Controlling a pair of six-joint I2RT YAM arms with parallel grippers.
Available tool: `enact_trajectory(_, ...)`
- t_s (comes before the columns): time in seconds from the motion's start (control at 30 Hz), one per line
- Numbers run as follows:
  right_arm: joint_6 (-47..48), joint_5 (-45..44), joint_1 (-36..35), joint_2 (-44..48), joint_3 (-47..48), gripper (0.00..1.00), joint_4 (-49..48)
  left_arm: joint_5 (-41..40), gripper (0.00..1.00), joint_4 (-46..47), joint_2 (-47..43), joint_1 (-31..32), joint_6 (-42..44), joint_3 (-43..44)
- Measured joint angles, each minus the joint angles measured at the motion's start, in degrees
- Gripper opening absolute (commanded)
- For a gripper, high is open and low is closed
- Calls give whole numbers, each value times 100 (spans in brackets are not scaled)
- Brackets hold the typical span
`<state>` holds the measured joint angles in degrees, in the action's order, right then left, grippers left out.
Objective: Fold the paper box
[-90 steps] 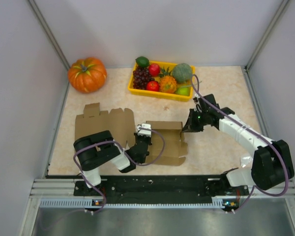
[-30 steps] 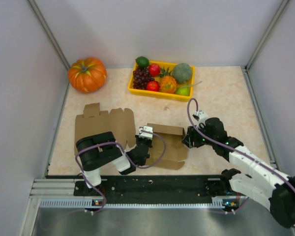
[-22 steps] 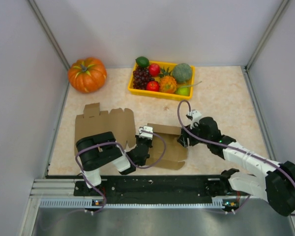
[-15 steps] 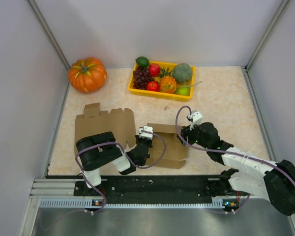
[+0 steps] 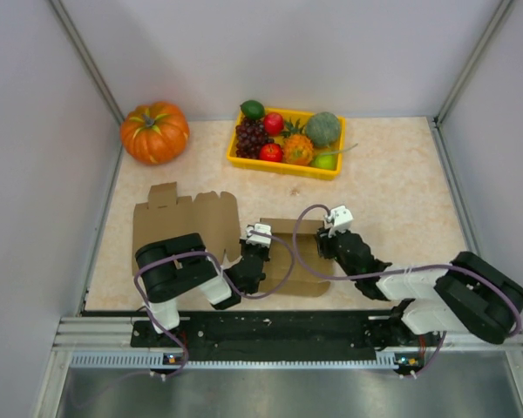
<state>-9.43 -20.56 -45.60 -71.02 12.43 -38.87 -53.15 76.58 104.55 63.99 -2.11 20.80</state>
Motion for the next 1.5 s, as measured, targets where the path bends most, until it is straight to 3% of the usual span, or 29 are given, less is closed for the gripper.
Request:
enact_trajectory(0.2,160,-597,-166,-706,2,38,-723,-31,0,2,0,0,31,0)
enact_trajectory(0.33,190,-848,-238,-1025,79,0,-1043,-26,0,0,0,2,26,-2)
enact_trajectory(0.6,68,-2927,-1021,-1993,931,0,-981,-374,0,-7,7,2,-26,-4)
enact_trajectory(0.77,57,-3143,-1117,-2323,1082,0,-1204,-560,0,15,63,2,-103,-4)
enact_trajectory(0.9,4,-3086,-1134,-2247,955,51,-1270,-581,0,61,87,4,-122,-2)
enact_trajectory(1.07,-164,-2986,-1134,-1484,673,69,-636,-590,0,63,90,15,-118,-2)
enact_trajectory(1.17,-485,-2741,-1134,-595,673,83,354,-597,0,85,101,15,-103,-2)
enact_trajectory(1.33,-1294,-2179,-1132,894,758,95,2280,-608,1,90,103,22,-52,0)
enact_trajectory(1.37,-1432,-2002,-1119,1163,800,95,2688,-603,4,90,101,22,-39,0)
enact_trajectory(1.4,-1543,-1792,-1038,1403,846,95,3069,-601,17,90,101,22,-31,-2)
enact_trajectory(1.47,-1810,-1117,-688,1749,1067,95,3853,-579,32,90,101,22,-15,-2)
enact_trajectory(1.5,-1932,-702,-402,1801,1209,95,4127,-560,47,76,94,20,2,-2)
